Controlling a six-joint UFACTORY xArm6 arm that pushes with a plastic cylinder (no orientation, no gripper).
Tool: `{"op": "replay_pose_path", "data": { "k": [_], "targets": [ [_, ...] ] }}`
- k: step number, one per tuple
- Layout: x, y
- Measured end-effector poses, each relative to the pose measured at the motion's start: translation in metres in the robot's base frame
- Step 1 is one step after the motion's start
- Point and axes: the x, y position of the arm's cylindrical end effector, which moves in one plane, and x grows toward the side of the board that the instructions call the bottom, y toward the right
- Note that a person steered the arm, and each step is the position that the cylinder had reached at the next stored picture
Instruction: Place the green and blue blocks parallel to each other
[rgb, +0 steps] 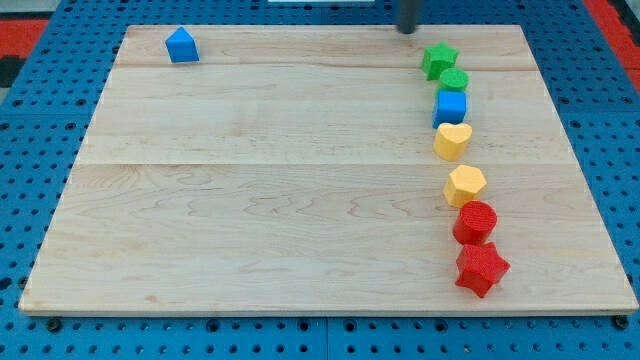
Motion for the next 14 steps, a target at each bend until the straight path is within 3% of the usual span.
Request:
{"op": "replay_pose_path", "data": {
  "k": [1, 2, 3, 4, 11, 13, 14],
  "targets": [
    [0.058, 0.09],
    [0.143, 0.106],
    [0.184, 0.048],
    [0.17, -0.004],
    [0.084, -0.009],
    [0.093, -0.015],
    [0.134, 0.004]
  ]
}}
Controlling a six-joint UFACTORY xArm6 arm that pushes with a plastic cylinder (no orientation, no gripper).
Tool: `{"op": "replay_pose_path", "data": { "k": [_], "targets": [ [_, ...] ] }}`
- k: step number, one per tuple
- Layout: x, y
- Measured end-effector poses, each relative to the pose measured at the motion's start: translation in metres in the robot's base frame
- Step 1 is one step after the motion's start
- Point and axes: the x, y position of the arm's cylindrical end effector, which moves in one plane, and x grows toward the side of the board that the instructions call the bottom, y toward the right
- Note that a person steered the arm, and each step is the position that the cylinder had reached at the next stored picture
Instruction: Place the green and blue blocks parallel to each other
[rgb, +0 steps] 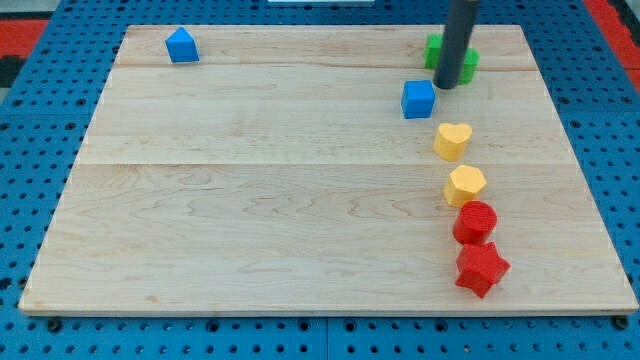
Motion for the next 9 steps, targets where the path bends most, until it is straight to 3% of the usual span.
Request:
{"op": "replay_pose_path", "data": {
  "k": [1, 2, 4, 5, 9],
  "targets": [
    [0.007, -0.051],
    [0.007, -0.15],
    [0.051, -0.166],
    [0.048, -0.248],
    [0.051, -0.423]
  ]
}}
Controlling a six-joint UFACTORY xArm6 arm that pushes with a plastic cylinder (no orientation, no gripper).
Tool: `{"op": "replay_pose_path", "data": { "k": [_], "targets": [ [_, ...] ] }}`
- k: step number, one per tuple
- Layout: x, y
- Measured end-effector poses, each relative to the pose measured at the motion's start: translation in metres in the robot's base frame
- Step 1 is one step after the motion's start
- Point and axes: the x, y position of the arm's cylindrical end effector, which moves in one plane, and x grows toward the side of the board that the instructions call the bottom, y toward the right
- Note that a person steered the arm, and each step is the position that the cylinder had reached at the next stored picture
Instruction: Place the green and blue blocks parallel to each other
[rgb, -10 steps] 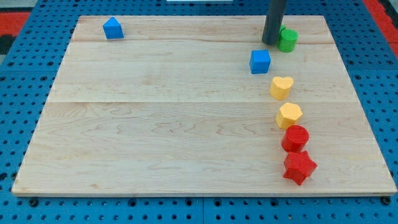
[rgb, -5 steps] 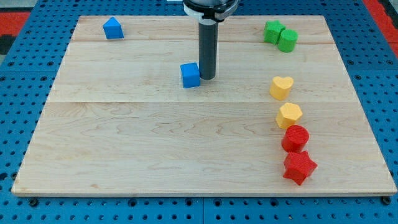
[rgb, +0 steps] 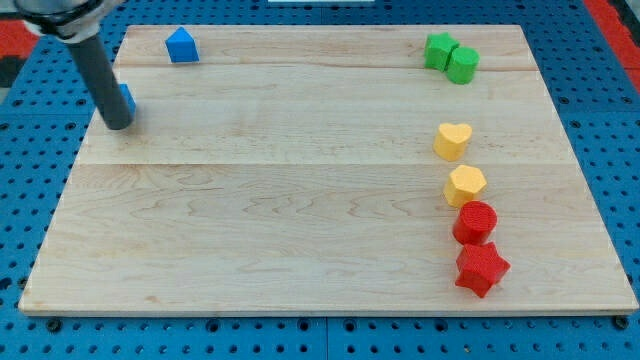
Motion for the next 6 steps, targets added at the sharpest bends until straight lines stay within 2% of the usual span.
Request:
{"op": "replay_pose_path", "data": {
  "k": [1, 2, 3, 5, 6],
  "targets": [
    [-0.015, 0.0],
    [0.0, -0.029],
    [-0.017, -0.046],
    [-0.067, -0.003],
    [-0.055, 0.013]
  ]
}}
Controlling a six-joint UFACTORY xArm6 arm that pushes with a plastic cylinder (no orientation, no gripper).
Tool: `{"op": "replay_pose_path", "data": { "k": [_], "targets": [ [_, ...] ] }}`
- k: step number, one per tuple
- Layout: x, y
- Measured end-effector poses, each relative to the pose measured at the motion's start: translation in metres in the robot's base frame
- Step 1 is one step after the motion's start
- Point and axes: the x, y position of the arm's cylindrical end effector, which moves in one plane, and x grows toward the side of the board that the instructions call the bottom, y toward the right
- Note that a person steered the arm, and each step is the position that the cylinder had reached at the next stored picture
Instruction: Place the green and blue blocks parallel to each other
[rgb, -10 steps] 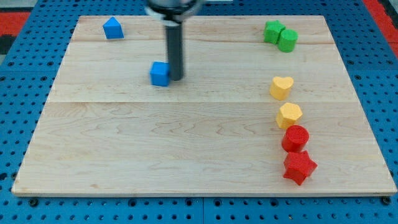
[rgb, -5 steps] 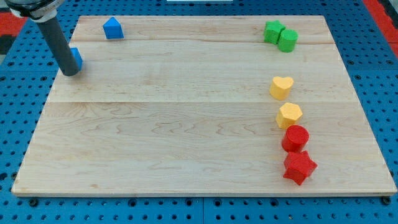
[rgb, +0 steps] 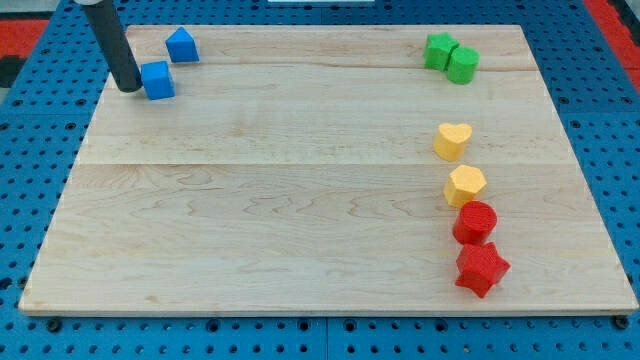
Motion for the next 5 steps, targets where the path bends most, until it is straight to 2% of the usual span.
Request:
{"op": "replay_pose_path", "data": {
  "k": [1, 3, 4, 5],
  "targets": [
    [0.016, 0.001],
    [0.013, 0.044],
    [-0.011, 0.048],
    [-0.018, 0.057]
  ]
}}
